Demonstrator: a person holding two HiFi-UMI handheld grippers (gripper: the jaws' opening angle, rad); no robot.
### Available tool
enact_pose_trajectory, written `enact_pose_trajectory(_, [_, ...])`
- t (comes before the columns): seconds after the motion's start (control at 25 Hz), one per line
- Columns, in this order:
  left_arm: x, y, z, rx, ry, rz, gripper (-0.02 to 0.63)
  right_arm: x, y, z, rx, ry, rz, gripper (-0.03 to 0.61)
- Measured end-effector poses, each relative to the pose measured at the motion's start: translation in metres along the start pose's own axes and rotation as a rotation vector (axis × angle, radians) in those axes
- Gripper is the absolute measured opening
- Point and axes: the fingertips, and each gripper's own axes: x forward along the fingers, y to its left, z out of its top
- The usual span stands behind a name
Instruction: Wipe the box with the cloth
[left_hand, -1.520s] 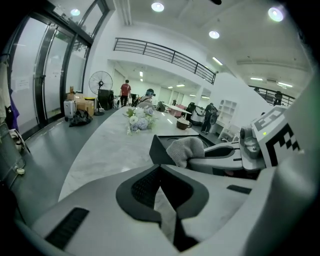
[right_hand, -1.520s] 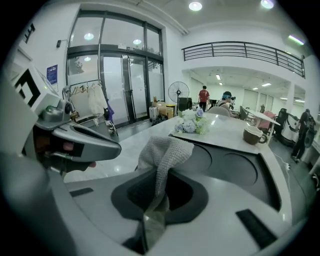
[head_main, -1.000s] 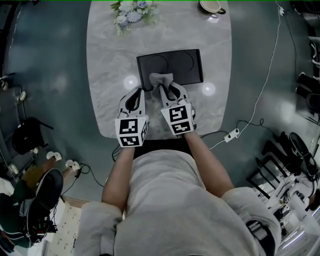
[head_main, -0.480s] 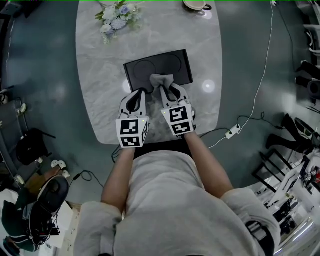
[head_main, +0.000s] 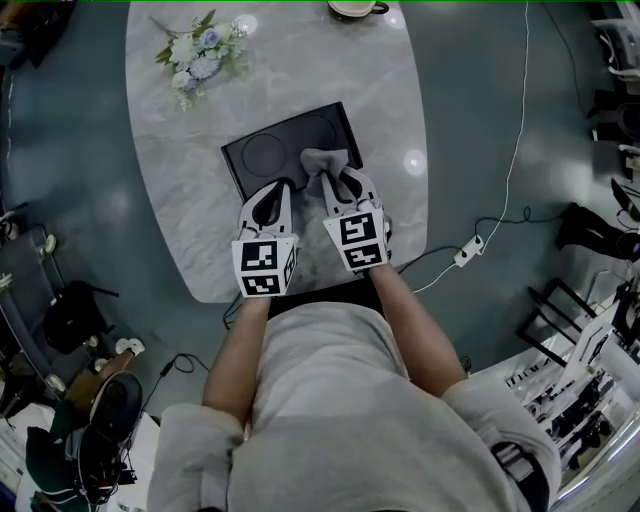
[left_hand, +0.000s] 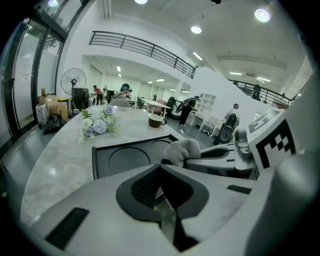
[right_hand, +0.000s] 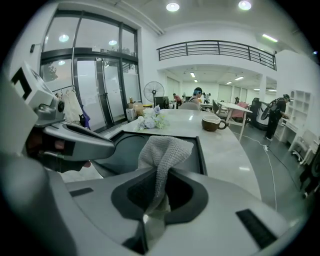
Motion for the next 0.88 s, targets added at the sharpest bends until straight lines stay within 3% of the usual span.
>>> enact_pose_trajectory(0.44, [0.023, -0.025, 0.011, 0.052, 0.02, -0.068, 0.023, -0.008, -0.036, -0.004, 0.013, 0.024, -0.067, 0.046])
enact_pose_trajectory(0.88, [0.013, -0.015, 0.024, 0.035, -0.015, -0.044, 0.023, -0.013, -0.034, 0.004, 0.021, 0.029, -0.045, 0.048])
